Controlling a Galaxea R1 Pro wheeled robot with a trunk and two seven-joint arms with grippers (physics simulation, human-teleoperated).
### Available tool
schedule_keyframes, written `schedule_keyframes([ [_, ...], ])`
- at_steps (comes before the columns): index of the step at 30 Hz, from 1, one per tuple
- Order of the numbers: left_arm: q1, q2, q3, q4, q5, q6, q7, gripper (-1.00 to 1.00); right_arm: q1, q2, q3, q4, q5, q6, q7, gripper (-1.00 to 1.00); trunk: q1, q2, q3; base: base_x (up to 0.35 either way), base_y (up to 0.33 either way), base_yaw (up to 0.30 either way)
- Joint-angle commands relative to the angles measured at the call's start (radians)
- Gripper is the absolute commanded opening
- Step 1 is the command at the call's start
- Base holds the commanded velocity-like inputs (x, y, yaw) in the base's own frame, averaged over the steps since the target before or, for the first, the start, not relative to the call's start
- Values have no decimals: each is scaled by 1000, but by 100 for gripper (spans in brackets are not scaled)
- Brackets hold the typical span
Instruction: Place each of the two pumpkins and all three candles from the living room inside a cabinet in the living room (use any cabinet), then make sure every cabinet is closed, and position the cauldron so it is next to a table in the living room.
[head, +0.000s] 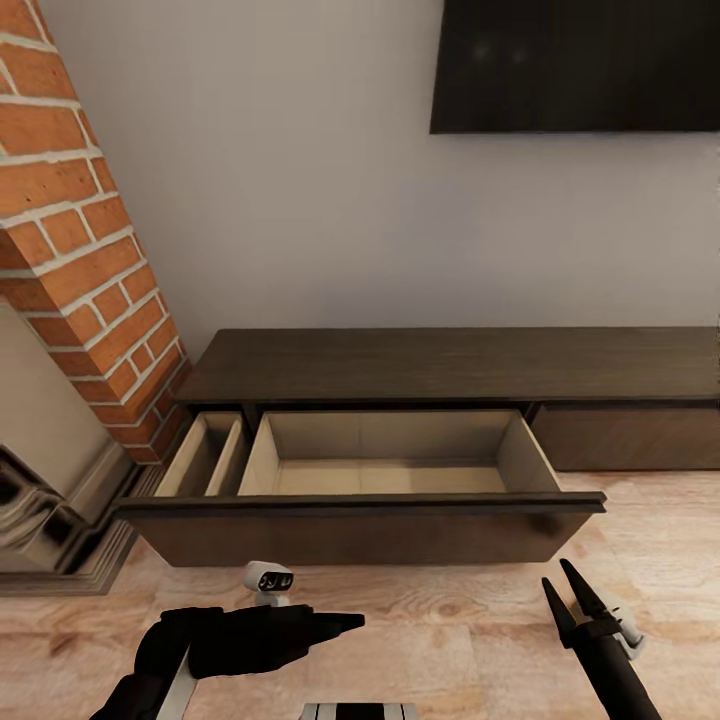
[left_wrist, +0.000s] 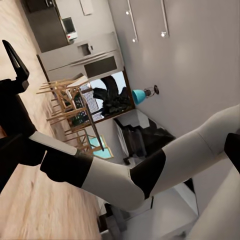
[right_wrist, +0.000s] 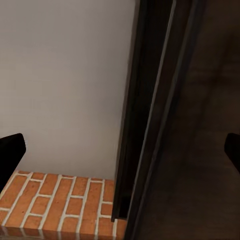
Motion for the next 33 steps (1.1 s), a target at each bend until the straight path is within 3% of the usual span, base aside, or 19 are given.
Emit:
schedule_keyframes([
  [1, -1, 0, -1, 1, 1, 11, -3, 100, 0, 0, 1, 1, -8, 8, 1, 100, -1, 0, 3, 0, 0, 0],
  [3, -1, 0, -2, 1, 1, 11, -3, 100, 0, 0, 0, 1, 7, 6, 2, 100, -2, 0, 11, 0, 0, 0],
  [7, -2, -1, -3, 2, 1, 11, -3, 100, 1, -4, -3, 1, 76, 4, 11, 100, -3, 1, 26, 0, 0, 0],
  [11, -4, -1, -4, 2, 2, 11, -3, 100, 0, -6, -4, 2, 110, 4, 13, 100, -5, 2, 42, 0, 0, 0],
  [16, -4, 0, -4, 2, 2, 11, -3, 100, 1, -2, -3, 10, 123, 3, 14, 100, -7, 4, 61, 0, 0, 0],
  [22, -4, -1, -2, 3, 4, 11, -3, 100, 1, 0, -2, 85, 158, 3, 35, 100, -10, 5, 84, 0, 0, 0],
  [30, -5, -1, -1, 3, 5, 10, -3, 100, 1, 0, -4, 117, 161, 2, 84, 100, -16, 12, 120, 0, 0, -110],
  [33, -4, 0, 1, 4, 5, 10, -3, 100, 1, 0, -4, 119, 161, 2, 86, 100, -16, 12, 124, 0, 0, -184],
])
